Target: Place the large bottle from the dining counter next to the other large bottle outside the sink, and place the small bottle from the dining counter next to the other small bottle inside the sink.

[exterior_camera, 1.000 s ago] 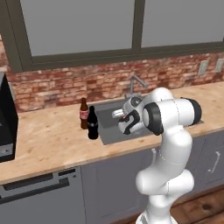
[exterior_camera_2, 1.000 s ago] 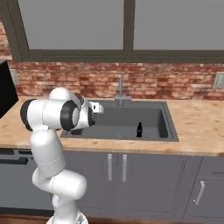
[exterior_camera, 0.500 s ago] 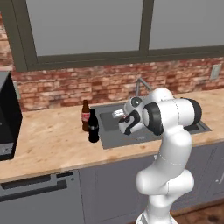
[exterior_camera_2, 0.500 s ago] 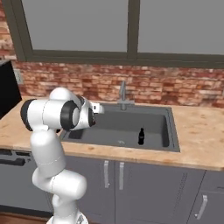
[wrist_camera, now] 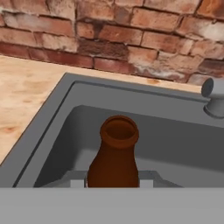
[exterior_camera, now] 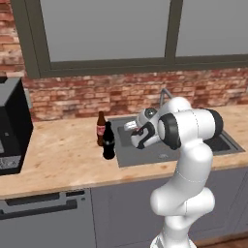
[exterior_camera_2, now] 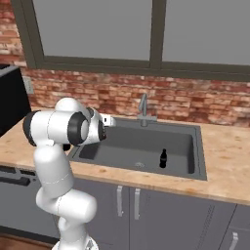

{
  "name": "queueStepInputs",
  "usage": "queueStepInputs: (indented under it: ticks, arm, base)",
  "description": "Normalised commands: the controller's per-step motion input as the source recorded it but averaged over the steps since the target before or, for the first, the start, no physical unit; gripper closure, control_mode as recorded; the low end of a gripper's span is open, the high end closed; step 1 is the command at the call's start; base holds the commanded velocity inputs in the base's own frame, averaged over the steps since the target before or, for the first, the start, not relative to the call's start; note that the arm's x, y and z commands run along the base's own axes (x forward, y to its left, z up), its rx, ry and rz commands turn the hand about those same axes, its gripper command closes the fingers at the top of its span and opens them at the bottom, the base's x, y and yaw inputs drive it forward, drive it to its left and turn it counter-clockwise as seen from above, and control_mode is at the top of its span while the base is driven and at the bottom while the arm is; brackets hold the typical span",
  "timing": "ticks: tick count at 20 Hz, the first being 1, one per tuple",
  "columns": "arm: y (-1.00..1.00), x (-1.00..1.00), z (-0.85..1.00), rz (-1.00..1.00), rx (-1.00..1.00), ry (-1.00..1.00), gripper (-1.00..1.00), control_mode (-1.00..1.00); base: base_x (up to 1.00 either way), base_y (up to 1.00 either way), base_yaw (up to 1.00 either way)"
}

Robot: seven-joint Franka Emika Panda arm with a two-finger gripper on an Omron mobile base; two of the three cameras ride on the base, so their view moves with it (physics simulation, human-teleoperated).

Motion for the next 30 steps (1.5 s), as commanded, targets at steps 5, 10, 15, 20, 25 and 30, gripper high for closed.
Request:
queueStepInputs:
  ticks: [5, 10, 15, 20, 25, 30]
  arm:
    - [0.0, 0.0, 0.0, 0.0, 0.0, 0.0, 1.0, 1.0]
    - [0.0, 0.0, 0.0, 0.0, 0.0, 0.0, 1.0, 1.0]
    - [0.0, 0.0, 0.0, 0.0, 0.0, 0.0, 1.0, 1.0]
    - [0.0, 0.0, 0.0, 0.0, 0.0, 0.0, 1.0, 1.0]
    - [0.0, 0.0, 0.0, 0.0, 0.0, 0.0, 1.0, 1.0]
    - [0.0, 0.0, -0.01, 0.02, 0.0, 0.0, 1.0, -1.0]
  base:
    - [0.03, 0.0, 0.11]
    - [0.08, -0.07, 0.11]
    - [0.11, -0.08, 0.1]
    - [0.08, -0.06, 0.08]
    - [0.02, 0.0, 0.05]
    - [0.0, 0.0, 0.02]
